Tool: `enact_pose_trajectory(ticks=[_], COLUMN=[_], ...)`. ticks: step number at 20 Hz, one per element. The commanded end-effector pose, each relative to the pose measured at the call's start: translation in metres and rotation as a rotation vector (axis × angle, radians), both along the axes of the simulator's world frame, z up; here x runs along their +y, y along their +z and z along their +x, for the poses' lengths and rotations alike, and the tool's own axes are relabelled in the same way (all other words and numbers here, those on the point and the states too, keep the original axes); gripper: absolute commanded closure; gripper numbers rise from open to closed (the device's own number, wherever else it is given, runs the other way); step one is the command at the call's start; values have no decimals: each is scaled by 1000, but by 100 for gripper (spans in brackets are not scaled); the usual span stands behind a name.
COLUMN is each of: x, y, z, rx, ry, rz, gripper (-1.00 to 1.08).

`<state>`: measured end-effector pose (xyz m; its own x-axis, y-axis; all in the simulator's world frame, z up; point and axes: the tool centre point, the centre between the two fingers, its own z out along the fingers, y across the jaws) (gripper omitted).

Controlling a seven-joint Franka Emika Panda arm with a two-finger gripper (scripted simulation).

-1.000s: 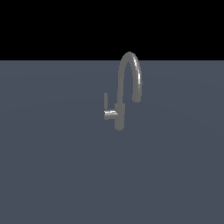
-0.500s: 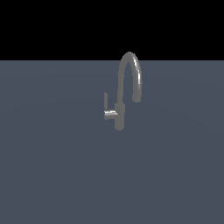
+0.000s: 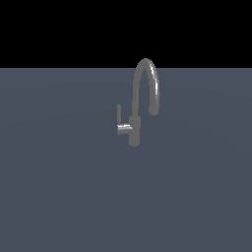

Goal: Turn on the faucet by rotating a designated handle.

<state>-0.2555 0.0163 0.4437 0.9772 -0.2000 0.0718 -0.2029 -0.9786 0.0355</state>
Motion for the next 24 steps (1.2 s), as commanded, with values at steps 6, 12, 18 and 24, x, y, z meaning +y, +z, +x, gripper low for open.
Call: enact_pose_trajectory(ticks=[6,12,18,24], x=[24,40,52,62], y=[-38,-68,-96,-121], z=[14,30,47,66], rx=[-73,-129,-182,-230], ry=[-134,-238,-334,-422], rz=[-48,-84,-117,-147], gripper=[108,108,108,108])
